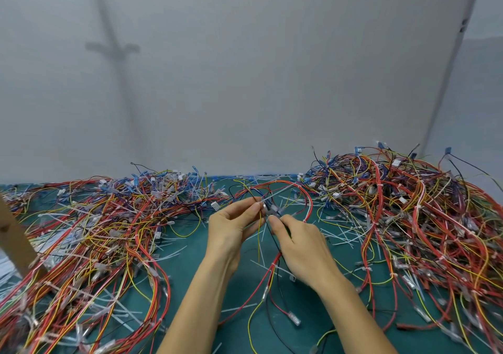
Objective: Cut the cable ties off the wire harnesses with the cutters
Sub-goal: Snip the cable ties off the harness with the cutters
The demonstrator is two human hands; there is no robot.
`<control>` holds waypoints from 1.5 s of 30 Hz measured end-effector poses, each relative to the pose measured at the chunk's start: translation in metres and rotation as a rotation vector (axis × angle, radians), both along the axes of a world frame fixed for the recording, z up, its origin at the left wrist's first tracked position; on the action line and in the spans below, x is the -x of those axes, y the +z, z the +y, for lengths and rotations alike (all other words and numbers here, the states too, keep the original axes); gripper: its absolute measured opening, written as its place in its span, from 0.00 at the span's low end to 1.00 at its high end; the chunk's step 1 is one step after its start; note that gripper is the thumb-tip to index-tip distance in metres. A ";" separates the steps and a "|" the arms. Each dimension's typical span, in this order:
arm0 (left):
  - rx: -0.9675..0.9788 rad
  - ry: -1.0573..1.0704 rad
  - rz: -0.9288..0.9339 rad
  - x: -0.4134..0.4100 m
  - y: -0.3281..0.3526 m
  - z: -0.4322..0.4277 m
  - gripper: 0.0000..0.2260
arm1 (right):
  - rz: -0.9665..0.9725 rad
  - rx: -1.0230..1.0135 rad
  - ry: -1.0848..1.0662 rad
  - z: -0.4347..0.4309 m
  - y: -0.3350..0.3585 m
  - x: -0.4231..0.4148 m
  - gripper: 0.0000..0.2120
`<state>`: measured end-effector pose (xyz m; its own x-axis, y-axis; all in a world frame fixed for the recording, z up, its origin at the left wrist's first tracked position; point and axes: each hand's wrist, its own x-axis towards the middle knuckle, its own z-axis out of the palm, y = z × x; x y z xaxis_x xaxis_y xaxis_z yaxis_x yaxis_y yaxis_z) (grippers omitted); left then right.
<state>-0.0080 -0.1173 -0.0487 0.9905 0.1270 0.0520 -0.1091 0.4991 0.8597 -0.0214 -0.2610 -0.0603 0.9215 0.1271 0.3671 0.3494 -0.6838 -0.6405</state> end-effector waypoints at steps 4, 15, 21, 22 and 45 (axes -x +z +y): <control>-0.036 -0.004 0.023 0.002 0.001 -0.001 0.05 | 0.003 -0.005 0.009 -0.001 0.001 0.000 0.21; -0.083 -0.004 0.023 0.004 0.003 -0.002 0.06 | -0.013 -0.014 0.006 -0.001 0.000 -0.001 0.25; -0.107 0.007 0.023 0.004 0.003 -0.002 0.05 | -0.010 -0.030 0.008 -0.001 0.000 -0.001 0.25; -0.110 0.007 0.023 0.004 0.003 -0.002 0.05 | -0.010 -0.031 0.008 -0.001 0.000 -0.001 0.25; -0.841 0.457 0.149 -0.009 -0.006 0.025 0.12 | 0.333 -0.141 -0.308 -0.013 0.004 -0.006 0.03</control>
<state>0.0007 -0.0928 -0.0551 0.8586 0.4802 0.1795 -0.0007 -0.3489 0.9371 -0.0151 -0.2736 -0.0561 0.9789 -0.2005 0.0389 -0.0964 -0.6215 -0.7775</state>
